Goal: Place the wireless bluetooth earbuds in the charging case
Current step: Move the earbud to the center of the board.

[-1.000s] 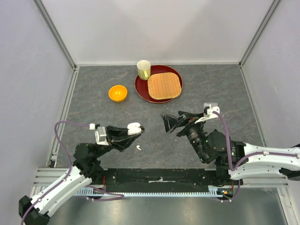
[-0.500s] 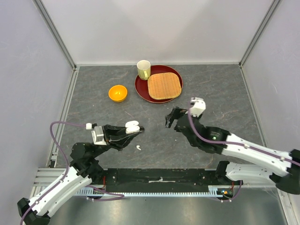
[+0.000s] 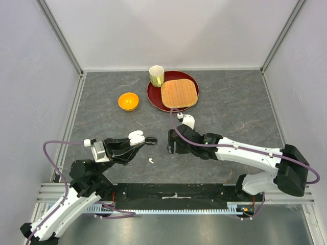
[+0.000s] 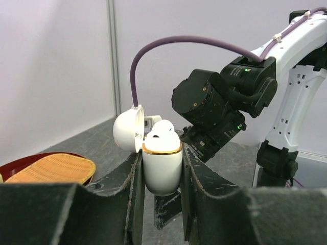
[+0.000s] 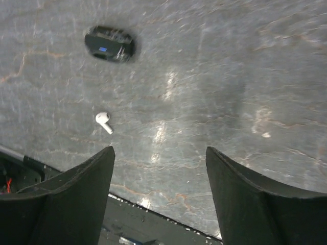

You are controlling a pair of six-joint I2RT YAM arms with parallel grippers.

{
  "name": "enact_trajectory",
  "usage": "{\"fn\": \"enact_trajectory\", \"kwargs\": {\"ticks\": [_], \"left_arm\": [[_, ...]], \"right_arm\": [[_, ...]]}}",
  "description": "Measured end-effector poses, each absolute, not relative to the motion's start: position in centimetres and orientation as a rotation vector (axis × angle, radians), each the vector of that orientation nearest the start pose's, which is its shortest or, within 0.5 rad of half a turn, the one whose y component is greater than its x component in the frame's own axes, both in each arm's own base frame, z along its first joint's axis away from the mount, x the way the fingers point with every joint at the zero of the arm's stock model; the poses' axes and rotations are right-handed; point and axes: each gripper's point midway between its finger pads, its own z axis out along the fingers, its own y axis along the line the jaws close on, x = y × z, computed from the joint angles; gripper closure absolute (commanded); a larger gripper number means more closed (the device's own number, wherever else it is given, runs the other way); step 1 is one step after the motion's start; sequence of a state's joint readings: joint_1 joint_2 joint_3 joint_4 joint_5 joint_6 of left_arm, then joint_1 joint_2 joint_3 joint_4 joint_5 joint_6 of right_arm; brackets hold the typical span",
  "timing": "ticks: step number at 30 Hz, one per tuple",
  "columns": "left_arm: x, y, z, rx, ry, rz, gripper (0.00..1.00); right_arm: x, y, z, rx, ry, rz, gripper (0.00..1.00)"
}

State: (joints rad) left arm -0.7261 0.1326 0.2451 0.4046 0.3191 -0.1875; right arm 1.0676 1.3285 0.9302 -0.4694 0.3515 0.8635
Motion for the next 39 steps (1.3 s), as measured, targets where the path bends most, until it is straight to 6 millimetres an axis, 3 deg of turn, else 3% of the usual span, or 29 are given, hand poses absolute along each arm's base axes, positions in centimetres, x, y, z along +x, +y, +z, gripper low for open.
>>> {"fn": "enact_trajectory", "kwargs": {"ticks": [6, 24, 39], "left_arm": [[13.3, -18.7, 30.9, 0.553, 1.02, -0.926, 0.98], [14.7, -16.7, 29.8, 0.485, 1.095, -0.8, 0.98], [14.9, -16.4, 29.5, 0.494, 1.125, -0.774, 0.98]], "right_arm": [[18.1, 31.7, 10.1, -0.205, 2.503, 0.593, 0.36], [16.4, 38.4, 5.5, -0.28, 2.613, 0.653, 0.46], [16.6, 40.3, 4.0, -0.226, 2.636, 0.671, 0.53]]}}
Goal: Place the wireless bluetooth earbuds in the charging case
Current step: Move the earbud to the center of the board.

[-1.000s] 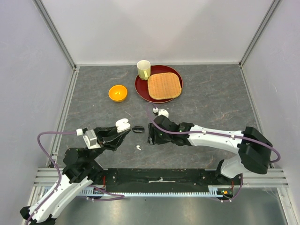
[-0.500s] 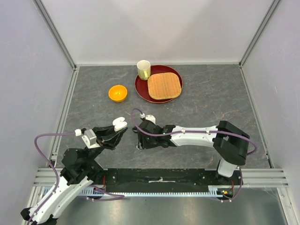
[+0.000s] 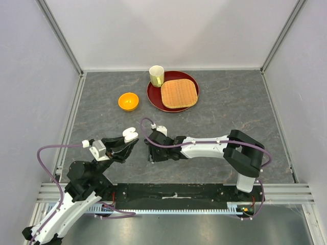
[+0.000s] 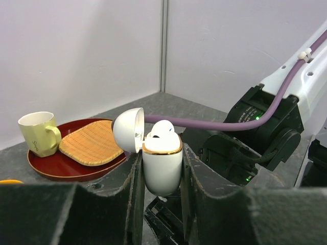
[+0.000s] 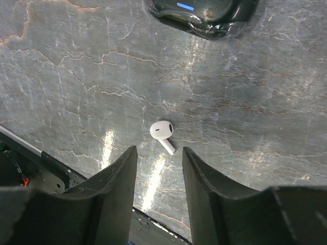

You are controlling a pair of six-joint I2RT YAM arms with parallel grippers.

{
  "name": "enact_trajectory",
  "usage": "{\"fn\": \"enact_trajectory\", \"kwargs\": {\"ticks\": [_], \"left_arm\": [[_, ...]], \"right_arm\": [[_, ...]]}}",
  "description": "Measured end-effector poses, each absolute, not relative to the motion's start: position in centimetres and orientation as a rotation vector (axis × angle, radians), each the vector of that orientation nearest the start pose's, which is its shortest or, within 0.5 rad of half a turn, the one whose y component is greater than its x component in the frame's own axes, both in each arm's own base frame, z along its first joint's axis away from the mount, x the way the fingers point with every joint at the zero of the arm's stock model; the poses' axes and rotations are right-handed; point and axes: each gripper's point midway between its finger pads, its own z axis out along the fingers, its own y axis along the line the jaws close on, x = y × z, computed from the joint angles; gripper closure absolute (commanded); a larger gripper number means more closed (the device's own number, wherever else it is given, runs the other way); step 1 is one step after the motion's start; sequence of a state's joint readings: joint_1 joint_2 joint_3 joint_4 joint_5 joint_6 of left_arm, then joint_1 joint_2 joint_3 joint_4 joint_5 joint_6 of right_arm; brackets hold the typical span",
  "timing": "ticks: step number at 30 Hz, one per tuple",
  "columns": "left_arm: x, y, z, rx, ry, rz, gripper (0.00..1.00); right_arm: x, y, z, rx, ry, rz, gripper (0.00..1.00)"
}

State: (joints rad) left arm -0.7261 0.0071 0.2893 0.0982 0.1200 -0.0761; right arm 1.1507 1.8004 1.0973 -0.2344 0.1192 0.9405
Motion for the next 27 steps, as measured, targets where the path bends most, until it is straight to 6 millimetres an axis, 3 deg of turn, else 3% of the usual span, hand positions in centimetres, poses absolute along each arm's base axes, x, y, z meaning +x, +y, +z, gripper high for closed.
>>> {"fn": "enact_trajectory", "kwargs": {"ticks": [14, 27], "left_arm": [[15.0, -16.1, 29.6, 0.485, 1.133, -0.758, 0.98], [15.1, -16.1, 29.5, 0.482, 1.14, -0.754, 0.98]], "right_arm": [[16.7, 41.5, 3.9, -0.225, 2.637, 0.711, 0.54], [16.9, 41.3, 2.6, -0.222, 2.651, 0.667, 0.57]]}}
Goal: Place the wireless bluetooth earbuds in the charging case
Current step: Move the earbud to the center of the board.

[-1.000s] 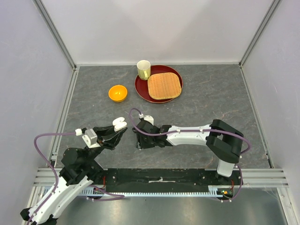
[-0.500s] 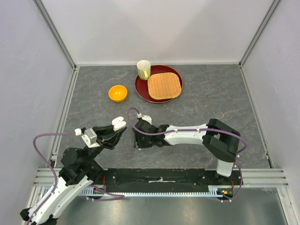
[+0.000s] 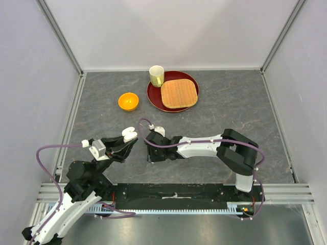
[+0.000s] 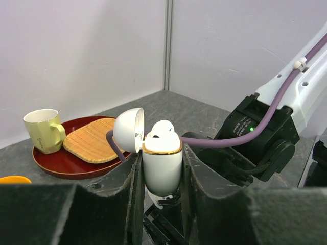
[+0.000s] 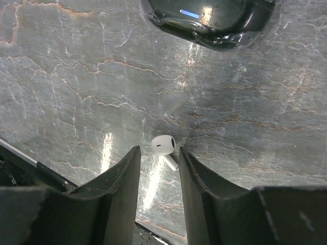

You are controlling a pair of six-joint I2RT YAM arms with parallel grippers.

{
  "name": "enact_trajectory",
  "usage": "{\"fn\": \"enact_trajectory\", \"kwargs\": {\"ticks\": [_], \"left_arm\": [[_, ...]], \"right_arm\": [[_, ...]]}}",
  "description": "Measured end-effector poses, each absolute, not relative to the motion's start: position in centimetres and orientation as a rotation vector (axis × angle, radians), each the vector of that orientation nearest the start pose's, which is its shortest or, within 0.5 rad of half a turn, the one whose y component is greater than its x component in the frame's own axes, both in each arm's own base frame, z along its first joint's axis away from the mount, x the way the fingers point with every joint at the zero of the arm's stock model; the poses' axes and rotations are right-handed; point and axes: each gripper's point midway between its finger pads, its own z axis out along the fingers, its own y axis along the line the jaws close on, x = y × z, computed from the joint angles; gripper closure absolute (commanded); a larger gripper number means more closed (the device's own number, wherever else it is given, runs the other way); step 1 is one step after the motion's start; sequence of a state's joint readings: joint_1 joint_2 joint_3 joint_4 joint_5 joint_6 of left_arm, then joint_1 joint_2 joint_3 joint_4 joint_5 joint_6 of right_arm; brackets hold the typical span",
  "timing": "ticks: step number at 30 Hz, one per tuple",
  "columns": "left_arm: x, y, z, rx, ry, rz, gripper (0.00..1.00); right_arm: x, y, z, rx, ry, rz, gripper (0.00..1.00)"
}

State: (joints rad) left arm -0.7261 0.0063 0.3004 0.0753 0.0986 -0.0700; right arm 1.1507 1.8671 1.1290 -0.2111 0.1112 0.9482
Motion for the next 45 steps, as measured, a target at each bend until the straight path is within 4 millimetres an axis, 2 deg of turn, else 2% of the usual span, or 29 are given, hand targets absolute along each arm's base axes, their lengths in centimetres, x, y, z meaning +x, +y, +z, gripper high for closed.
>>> {"fn": "enact_trajectory", "kwargs": {"ticks": [9, 24, 32, 40, 45], "left_arm": [[15.3, -15.9, 29.5, 0.471, 1.143, -0.747, 0.98], [15.3, -15.9, 29.3, 0.469, 1.15, -0.744, 0.98], [15.4, -15.9, 29.0, 0.472, 1.163, -0.741, 0.98], [15.4, -15.9, 28.9, 0.473, 1.166, -0.741, 0.98], [15.4, -15.9, 28.9, 0.472, 1.166, -0.741, 0.98]], "right_arm": [[17.2, 41.5, 2.4, -0.212, 2.649, 0.648, 0.6], [17.8, 41.1, 2.1, -0.189, 2.644, 0.591, 0.72], [18.5, 40.7, 2.2, -0.161, 2.617, 0.557, 0.75], [19.0, 37.1, 2.5, -0.088, 2.583, 0.454, 0.76], [20.0, 33.2, 2.8, 0.035, 2.566, 0.399, 0.75]]}}
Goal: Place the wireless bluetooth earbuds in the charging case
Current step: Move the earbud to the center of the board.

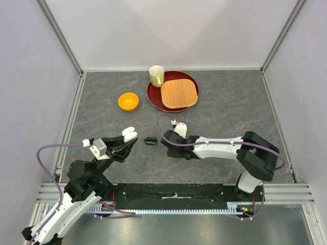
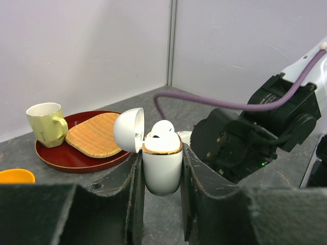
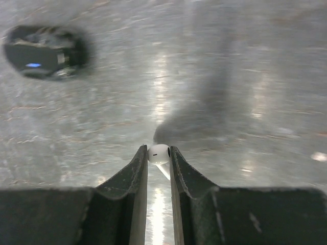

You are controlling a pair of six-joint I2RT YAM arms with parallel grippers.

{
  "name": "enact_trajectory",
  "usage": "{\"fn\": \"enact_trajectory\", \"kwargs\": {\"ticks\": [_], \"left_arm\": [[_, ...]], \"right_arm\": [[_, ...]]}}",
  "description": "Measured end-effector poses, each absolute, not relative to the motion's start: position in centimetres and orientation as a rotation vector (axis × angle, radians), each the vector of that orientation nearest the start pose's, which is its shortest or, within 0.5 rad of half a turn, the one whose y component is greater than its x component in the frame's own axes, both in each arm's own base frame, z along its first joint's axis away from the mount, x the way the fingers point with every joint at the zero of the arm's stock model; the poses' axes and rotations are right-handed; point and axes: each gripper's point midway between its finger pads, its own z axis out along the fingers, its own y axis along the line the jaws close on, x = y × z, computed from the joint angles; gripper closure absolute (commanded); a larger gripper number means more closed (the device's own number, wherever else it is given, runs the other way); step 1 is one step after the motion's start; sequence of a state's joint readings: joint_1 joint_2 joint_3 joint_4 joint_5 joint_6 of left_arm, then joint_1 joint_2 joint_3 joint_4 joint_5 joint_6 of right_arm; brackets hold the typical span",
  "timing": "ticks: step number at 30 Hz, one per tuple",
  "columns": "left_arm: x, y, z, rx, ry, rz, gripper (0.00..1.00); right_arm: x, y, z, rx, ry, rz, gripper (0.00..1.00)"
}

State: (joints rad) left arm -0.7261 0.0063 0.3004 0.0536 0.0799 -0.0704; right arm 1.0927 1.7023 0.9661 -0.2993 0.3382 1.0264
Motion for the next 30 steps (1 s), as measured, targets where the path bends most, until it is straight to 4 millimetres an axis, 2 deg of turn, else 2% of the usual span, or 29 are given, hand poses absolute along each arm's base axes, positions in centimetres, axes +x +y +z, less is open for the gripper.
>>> {"fn": "enact_trajectory", "kwargs": {"ticks": [6, 12, 20, 23, 30], "left_arm": [[15.4, -15.9, 29.0, 0.472, 1.165, -0.742, 0.98], [15.4, -15.9, 29.1, 0.469, 1.159, -0.744, 0.98], [15.4, -16.0, 29.1, 0.465, 1.161, -0.75, 0.98], [15.3, -16.0, 29.1, 0.464, 1.161, -0.751, 0.98], [15.5, -16.1, 28.6, 0.466, 1.17, -0.751, 0.98]], "right_arm": [[20.8, 27.5, 3.4, 0.249, 2.529, 0.361, 0.75], [20.6, 24.5, 2.2, 0.417, 2.525, 0.334, 0.75], [20.5, 23.2, 2.0, 0.598, 2.481, 0.366, 0.7], [20.5, 22.6, 2.0, 0.635, 2.464, 0.36, 0.56], [20.7, 22.7, 2.3, 0.623, 2.454, 0.373, 0.46]]}}
